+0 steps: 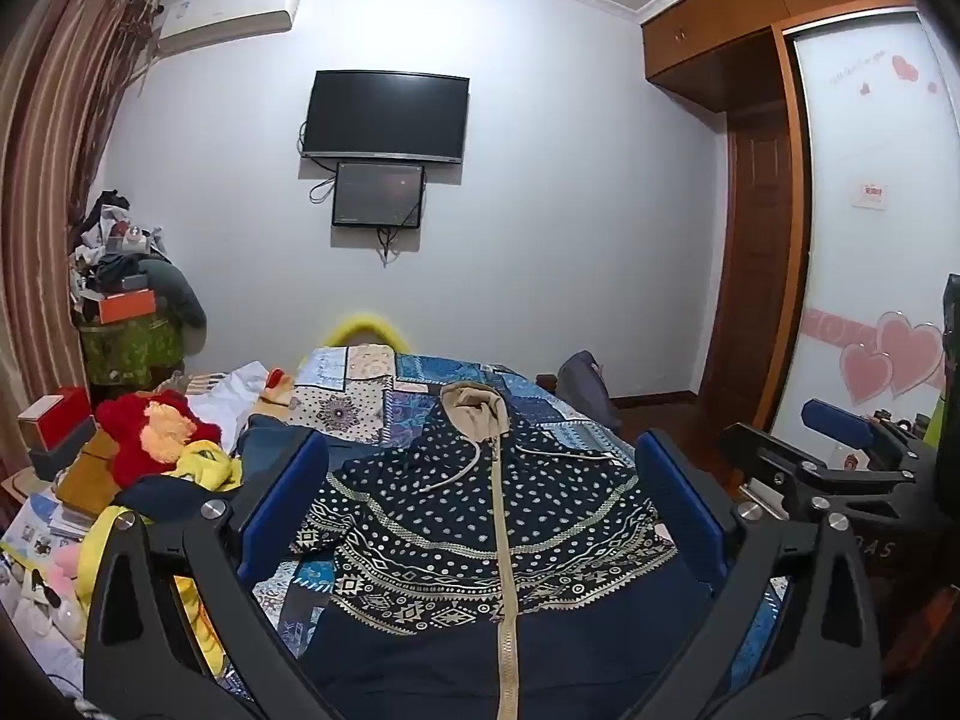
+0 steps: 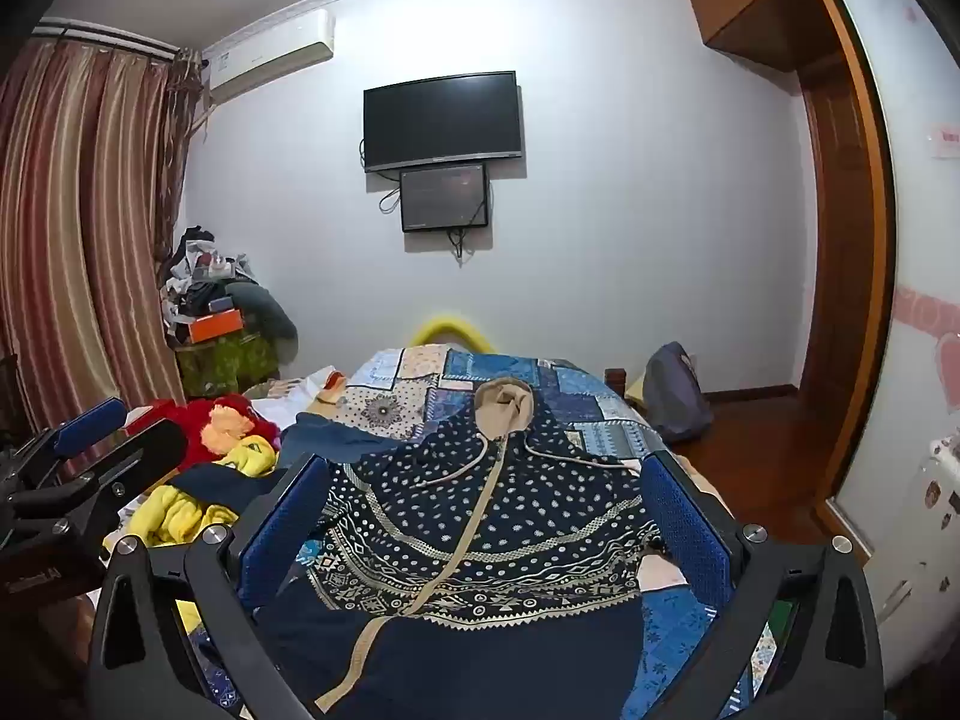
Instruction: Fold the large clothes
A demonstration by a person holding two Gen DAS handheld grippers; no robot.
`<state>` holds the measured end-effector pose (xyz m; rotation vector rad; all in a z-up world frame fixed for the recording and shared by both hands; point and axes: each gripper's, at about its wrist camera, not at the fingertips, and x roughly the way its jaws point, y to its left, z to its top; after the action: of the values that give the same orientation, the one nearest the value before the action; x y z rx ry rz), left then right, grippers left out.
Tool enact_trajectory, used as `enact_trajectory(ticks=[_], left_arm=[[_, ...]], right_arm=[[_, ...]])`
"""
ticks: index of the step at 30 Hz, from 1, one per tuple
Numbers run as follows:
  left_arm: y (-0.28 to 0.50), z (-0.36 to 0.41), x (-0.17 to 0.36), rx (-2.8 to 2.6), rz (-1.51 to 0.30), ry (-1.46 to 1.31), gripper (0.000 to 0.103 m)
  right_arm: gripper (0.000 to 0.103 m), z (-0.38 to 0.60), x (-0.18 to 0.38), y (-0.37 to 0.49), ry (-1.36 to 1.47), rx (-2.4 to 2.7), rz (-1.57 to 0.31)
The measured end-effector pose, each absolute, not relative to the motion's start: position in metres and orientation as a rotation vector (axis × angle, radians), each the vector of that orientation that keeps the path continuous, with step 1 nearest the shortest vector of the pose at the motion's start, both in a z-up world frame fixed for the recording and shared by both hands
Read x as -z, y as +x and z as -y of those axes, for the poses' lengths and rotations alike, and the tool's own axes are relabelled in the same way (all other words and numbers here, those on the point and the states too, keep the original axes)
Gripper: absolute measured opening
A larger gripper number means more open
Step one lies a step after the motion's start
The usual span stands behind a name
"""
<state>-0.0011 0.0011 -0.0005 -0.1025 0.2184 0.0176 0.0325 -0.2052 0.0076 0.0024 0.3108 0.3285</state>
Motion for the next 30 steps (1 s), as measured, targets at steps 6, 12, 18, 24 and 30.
enact_trajectory(ticks=[6,12,18,24,30], left_arm=[[-0.005,-0.015,0.003,-0.004,-0.232,-0.122,0.103],[0.005,-0.005,0.007,-0.02,-0.25,-0.099,0.103],[0.007,-0.002,0.008,-0.021,-0.257,-0.093,0.103],[0.007,-0.002,0.009,-0.021,-0.256,-0.093,0.103],[0.008,-0.002,0.008,-0.027,-0.256,-0.094,0.103]], right_arm=[[0.103,0.205,-0.007,0.034,0.007,-0.329,-0.32],[0.103,0.206,-0.011,0.035,0.007,-0.326,-0.326],[0.103,0.205,-0.005,0.035,0.011,-0.324,-0.334],[0.103,0.204,-0.004,0.036,0.011,-0.326,-0.338],[0.103,0.204,-0.005,0.036,0.012,-0.326,-0.34]])
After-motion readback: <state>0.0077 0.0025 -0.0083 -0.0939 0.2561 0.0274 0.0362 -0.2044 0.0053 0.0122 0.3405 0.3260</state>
